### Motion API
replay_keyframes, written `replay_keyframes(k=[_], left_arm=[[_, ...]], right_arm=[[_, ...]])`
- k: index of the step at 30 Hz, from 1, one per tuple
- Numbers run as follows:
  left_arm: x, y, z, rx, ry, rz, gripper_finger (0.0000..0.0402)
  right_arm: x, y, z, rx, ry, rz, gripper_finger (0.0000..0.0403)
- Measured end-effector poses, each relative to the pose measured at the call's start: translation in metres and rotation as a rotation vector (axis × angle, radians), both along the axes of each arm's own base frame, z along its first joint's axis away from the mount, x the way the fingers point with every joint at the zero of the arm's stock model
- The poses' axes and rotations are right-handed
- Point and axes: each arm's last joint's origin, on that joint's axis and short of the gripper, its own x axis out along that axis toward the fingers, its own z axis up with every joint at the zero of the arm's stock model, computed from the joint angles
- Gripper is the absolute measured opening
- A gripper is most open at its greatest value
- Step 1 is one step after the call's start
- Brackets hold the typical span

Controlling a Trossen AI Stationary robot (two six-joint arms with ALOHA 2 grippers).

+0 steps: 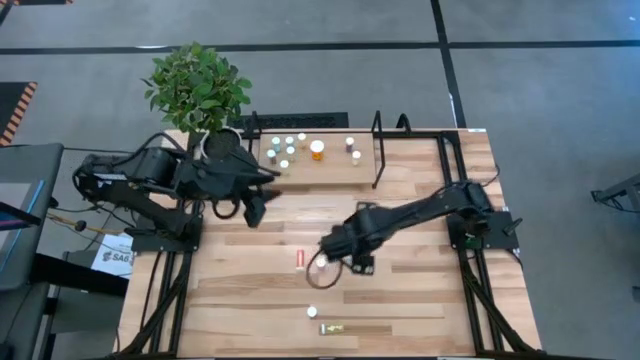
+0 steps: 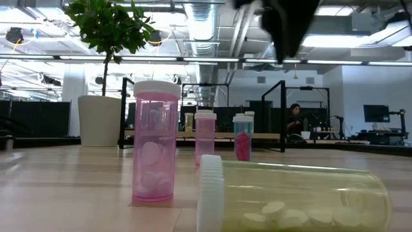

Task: Pick and place medicine bottles onto shelf by color
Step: Put the pink pill bottle on the shelf

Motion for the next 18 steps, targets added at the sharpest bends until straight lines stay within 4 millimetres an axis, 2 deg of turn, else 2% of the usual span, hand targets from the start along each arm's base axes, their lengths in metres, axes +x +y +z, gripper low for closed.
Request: replay_keyframes(k=[4,8,12,16,18], left_arm=[[0.019,-0.017,-0.004,-0.025,-0.042,-0.042,0.0183],[0.034,-0.030,-0.008,-0.087,-0.085,-0.051,0.0183],[0.041,-0.044,-0.015,-0.135,-0.079,-0.041,0.0183],[0.046,-0.055,-0.021,-0.172,-0.073,-0.017,0.0183],[0.047,-0.059,-0.023,-0.188,-0.073,-0.010,0.0183]], right_arm=[[-0.037,0.007,-0.007,0.014,-0.020,0.041,0.0380],[-0.061,0.023,-0.023,0.244,-0.111,0.091,0.0380],[-0.071,0.041,-0.045,0.409,-0.174,0.079,0.0379],[-0.079,0.056,-0.061,0.430,-0.166,0.099,0.0379],[-0.077,0.059,-0.068,0.456,-0.176,0.090,0.0379]])
